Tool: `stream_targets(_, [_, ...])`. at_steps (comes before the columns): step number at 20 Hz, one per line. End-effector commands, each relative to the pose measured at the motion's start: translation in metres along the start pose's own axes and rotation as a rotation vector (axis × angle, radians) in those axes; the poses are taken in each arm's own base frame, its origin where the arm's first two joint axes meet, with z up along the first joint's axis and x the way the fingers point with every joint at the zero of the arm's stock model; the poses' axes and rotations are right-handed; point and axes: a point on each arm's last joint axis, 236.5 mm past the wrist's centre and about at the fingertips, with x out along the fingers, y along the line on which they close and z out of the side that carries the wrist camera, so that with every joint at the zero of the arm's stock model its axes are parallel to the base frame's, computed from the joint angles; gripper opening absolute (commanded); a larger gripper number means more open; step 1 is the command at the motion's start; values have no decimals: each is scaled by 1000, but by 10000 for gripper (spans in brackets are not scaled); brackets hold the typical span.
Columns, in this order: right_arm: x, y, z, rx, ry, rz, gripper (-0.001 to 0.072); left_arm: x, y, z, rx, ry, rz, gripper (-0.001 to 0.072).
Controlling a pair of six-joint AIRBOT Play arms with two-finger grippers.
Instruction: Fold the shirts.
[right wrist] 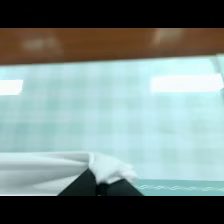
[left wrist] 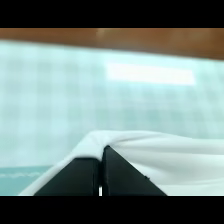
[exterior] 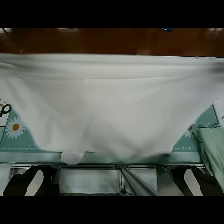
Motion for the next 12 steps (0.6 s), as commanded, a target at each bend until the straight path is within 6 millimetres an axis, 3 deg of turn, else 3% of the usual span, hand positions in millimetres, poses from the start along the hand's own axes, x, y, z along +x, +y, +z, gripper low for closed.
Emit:
stream_targets(1, [102, -9, -18, 68, 117, 176, 21, 113, 35, -50, -162, 155, -59, 23])
stream_targets(4, [185, -26, -33, 92, 240, 189, 21, 195, 55, -69, -243, 279, -71, 23])
stream_targets(7, [255, -32, -41, 145, 334, 196, 21, 263, 69, -72, -264, 332, -65, 22])
stream_targets(10, [307, -29, -46, 223, 390, 206, 22, 309, 71, -72, -289, 370, -74, 23])
stream_targets(12, [327, -16, -62, 245, 442, 221, 29, 322, 62, -72, -328, 381, -113, 23])
